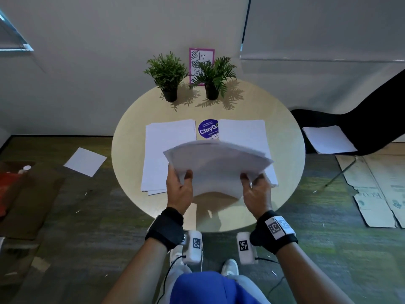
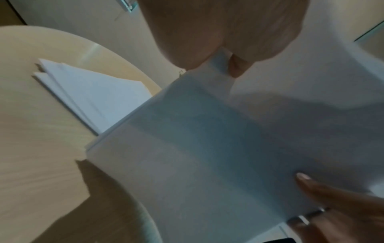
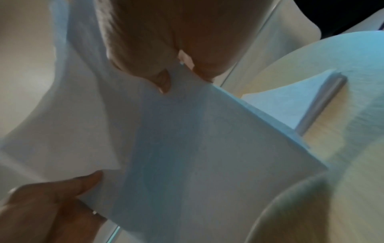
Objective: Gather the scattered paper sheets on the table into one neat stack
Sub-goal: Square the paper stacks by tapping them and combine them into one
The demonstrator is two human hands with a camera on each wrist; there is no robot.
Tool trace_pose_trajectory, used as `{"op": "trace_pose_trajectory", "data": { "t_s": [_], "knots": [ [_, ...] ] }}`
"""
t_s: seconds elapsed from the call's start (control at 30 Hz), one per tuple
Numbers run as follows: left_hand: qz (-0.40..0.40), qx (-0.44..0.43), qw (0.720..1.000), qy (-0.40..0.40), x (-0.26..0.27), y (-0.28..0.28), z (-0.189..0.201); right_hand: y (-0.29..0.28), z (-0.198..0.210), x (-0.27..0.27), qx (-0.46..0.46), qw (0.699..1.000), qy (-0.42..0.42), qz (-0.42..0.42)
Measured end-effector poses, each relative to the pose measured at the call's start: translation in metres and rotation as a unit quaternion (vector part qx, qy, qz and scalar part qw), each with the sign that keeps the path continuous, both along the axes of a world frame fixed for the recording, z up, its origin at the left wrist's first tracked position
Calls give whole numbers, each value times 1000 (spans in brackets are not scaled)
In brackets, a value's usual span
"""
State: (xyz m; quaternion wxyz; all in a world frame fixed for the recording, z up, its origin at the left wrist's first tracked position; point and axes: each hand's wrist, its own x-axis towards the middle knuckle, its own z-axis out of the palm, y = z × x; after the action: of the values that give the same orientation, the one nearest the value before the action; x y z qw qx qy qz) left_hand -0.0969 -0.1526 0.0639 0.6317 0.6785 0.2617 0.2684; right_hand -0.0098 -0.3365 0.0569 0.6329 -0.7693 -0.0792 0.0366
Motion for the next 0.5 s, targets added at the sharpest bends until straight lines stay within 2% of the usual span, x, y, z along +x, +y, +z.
{"op": "trace_pose_trajectory", "data": {
  "t_s": [0.07,0.17,0.23,0.33,0.43,0.5],
  "knots": [
    [6,-3,1000,-3,5,-1,6,3,7,1,-26,999,-33,-6],
    [6,-5,1000,-24,7,-1,19,1,21,3,-13,998,-62,-13],
    [-1,-10,999,-36,4,0,19,-5,19,2,-16,998,-59,-10],
    [-6,-42,999,-8,-2,-1,8,-12,3,-3,-28,999,-21,12],
    [0,-52,999,12,-3,-3,1,-10,1,-8,6,1000,20,10],
    [-6,-45,999,14,0,-7,4,-4,5,-6,-19,1000,5,-1]
  ]
}}
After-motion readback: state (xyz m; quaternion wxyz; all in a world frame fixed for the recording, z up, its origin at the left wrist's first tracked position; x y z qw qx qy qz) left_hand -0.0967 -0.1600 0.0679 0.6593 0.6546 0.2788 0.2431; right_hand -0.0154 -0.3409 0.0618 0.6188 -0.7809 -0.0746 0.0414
